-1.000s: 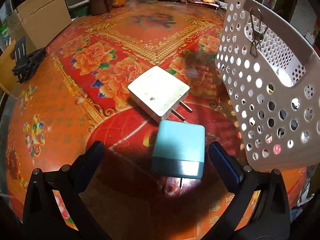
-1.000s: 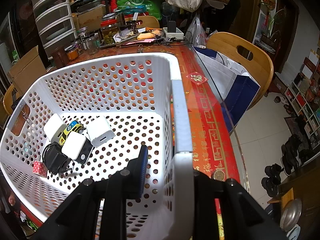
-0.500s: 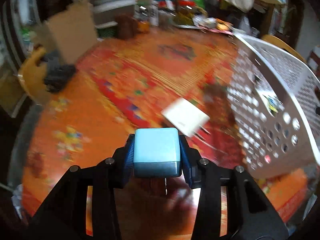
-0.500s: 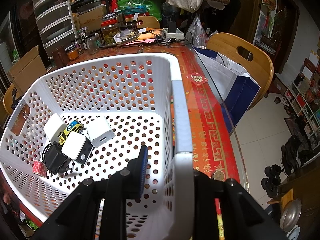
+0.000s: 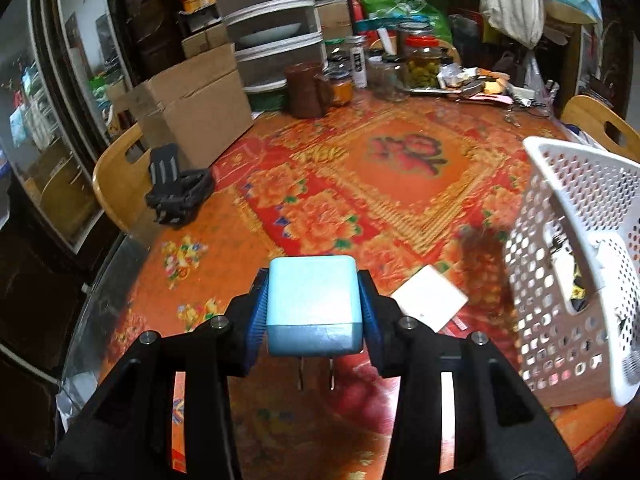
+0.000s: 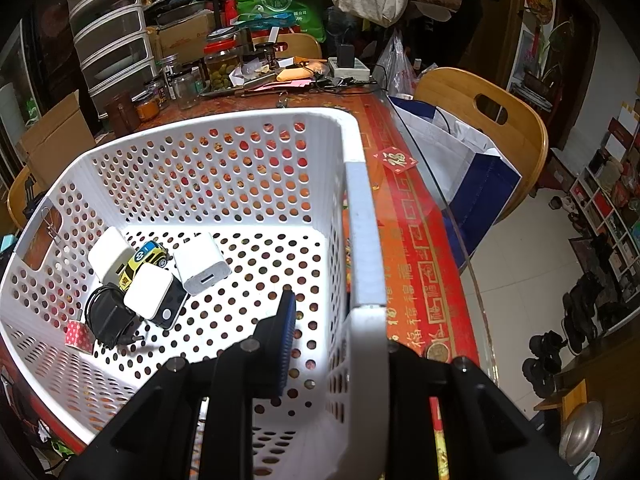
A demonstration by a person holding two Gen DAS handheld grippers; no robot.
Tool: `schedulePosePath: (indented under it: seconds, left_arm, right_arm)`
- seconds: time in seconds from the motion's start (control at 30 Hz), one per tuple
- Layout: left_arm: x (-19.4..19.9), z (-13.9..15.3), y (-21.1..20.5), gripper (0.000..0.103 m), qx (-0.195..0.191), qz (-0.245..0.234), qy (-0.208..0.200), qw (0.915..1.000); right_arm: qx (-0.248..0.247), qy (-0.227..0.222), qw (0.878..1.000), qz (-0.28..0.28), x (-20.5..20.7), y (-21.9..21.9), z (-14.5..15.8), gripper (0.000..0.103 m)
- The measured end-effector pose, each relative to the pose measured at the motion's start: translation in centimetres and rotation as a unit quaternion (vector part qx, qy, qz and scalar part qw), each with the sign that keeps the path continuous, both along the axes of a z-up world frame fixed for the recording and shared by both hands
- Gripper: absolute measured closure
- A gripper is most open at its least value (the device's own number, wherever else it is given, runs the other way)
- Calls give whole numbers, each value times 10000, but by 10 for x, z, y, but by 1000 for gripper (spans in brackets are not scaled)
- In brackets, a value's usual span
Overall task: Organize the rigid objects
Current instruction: 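Carry the teal cube charger with the left tool into the basket and release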
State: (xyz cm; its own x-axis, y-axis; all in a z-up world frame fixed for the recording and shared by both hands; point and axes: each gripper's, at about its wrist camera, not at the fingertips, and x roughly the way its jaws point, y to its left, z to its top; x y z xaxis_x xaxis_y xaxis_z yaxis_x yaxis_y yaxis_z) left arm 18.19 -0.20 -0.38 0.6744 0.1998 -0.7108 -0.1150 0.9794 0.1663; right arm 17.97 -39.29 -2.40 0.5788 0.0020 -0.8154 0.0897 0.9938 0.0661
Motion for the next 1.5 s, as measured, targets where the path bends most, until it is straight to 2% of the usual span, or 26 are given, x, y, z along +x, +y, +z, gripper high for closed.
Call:
schedulePosePath:
  seconds: [0.37,0.53,0.73,0.83,0.9,0.93,0.97,1.03,1.1,1.17,1.3,1.4,1.5]
  left_arm:
    - [-1,42,-40,64,179,-298,-370,9987]
    - [-5,61,-76,64,325,-647,-536,9959]
    - [1,75,-128,64,189,-1182,-420,9919]
    - [6,73,-161,64,93,-1652,-141,9861]
    - [10,67,-181,64,-366,-2181,348,9746]
    - [13,61,-193,64,-638,-2477,655,9645]
    - [14,58,-202,64,-711,-2612,819,9592]
    - [15,48,-220,64,-652,-2758,1032,9534]
    - [23,36,-233,64,-518,-2766,1253,9514]
    - [34,22,-243,64,-543,-2711,1596,9477]
    - [46,5,-244,64,-333,-2690,1866,9443]
    - [53,-3,-255,64,-239,-2795,2116,9362]
    - [60,-12,-265,64,-138,-2779,2327,9319]
  right_arm:
    - [-1,-13,10000,20,0,0,0,80]
    - [1,-36,10000,34,2,2,1,80]
    - [-1,-35,10000,37,1,2,1,80]
    - [-6,-35,10000,37,1,2,1,80]
    - [-2,-40,10000,38,1,2,1,80]
    - [1,-45,10000,37,1,2,2,80]
    - [2,-46,10000,37,1,2,1,80]
    - [6,-47,10000,41,2,2,2,80]
    - [2,-46,10000,40,1,2,1,80]
    - [1,-47,10000,40,1,2,1,80]
    - [5,-44,10000,37,2,2,1,80]
    - [2,-45,10000,42,1,2,1,80]
    - [-6,-47,10000,38,0,3,0,79]
